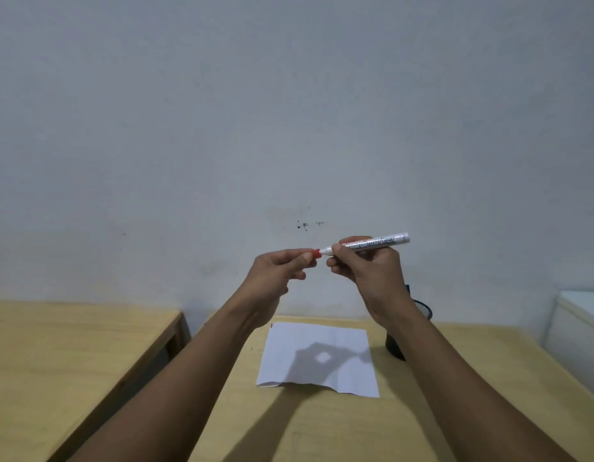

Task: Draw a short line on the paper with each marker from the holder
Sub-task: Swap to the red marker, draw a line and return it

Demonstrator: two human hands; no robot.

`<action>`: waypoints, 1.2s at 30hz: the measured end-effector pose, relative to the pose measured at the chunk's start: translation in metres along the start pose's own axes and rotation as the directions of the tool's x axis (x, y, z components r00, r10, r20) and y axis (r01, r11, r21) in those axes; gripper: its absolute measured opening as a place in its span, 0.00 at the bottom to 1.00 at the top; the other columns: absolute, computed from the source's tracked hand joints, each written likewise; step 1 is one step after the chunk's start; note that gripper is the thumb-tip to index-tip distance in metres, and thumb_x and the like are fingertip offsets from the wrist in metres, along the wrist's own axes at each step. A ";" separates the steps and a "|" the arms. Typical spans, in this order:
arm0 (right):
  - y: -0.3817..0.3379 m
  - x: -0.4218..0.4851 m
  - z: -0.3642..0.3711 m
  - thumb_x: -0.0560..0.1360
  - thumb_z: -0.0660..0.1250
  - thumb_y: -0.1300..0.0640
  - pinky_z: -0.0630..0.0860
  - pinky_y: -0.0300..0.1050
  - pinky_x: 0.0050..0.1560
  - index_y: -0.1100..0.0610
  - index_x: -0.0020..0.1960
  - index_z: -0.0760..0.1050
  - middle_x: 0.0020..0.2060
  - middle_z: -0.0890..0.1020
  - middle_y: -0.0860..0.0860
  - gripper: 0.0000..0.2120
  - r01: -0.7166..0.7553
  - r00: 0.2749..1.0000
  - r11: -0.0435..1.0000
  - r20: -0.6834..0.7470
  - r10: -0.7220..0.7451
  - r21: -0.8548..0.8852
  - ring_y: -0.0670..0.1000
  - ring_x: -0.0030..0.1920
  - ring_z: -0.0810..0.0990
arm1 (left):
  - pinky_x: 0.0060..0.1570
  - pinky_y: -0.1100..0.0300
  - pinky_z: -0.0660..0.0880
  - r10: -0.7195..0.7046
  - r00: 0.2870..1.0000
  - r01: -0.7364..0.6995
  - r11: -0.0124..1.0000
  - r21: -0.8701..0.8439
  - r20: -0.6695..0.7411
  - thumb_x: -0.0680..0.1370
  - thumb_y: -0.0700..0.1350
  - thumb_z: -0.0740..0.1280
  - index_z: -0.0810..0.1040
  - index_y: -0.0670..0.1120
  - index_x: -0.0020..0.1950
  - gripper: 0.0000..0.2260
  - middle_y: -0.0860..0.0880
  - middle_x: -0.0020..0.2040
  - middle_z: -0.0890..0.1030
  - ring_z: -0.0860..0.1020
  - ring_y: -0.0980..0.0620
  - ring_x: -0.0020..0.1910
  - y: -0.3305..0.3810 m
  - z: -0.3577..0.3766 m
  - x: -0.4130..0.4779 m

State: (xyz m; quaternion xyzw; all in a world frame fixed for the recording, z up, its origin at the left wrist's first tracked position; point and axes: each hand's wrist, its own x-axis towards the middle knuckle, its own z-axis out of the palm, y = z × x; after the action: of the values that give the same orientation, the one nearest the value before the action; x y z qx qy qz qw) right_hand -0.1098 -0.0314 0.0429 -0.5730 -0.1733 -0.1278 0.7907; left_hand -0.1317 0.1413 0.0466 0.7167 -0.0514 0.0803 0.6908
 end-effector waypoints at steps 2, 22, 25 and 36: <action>-0.009 -0.004 0.000 0.75 0.73 0.64 0.82 0.43 0.42 0.65 0.48 0.82 0.37 0.86 0.56 0.03 -0.007 0.999 0.999 0.035 0.008 -0.035 0.52 0.36 0.84 | 0.48 0.55 0.69 0.044 0.999 -0.045 0.999 0.029 0.018 0.77 0.48 0.71 0.86 0.48 0.53 0.07 0.54 0.45 0.85 0.77 0.54 0.44 0.008 0.004 -0.005; -0.034 0.007 -0.094 0.72 0.78 0.52 0.70 0.27 0.43 0.48 0.59 0.81 0.47 0.83 0.42 0.16 0.199 0.974 0.594 0.090 -0.207 -0.779 0.41 0.45 0.79 | 0.56 0.39 0.75 0.403 0.913 -0.393 0.831 0.394 0.062 0.65 0.65 0.69 0.83 0.64 0.39 0.09 0.61 0.41 0.86 0.83 0.60 0.45 0.031 0.096 0.040; -0.023 0.016 -0.115 0.74 0.76 0.56 0.70 0.25 0.39 0.51 0.52 0.82 0.42 0.85 0.44 0.08 0.191 0.970 0.580 0.061 -0.235 -0.792 0.39 0.43 0.80 | 0.58 0.40 0.75 0.385 0.914 -0.405 0.836 0.370 0.129 0.64 0.67 0.69 0.83 0.67 0.39 0.09 0.62 0.42 0.85 0.83 0.60 0.47 0.021 0.122 0.061; 0.030 0.056 -0.179 0.77 0.69 0.63 0.78 0.35 0.41 0.44 0.71 0.68 0.39 0.80 0.50 0.27 0.039 0.986 0.569 -0.060 -0.154 -0.821 0.49 0.39 0.82 | 0.55 0.50 0.63 0.136 0.989 -0.145 0.780 0.609 0.062 0.76 0.59 0.68 0.80 0.56 0.61 0.15 0.58 0.51 0.83 0.78 0.54 0.56 -0.068 0.173 0.121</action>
State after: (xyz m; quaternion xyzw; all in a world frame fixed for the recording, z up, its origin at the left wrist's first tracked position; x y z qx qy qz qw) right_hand -0.0240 -0.1926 -0.0098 -0.8534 -0.0761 -0.2715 0.4385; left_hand 0.0078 -0.0237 -0.0033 0.8962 -0.0810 0.1385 0.4136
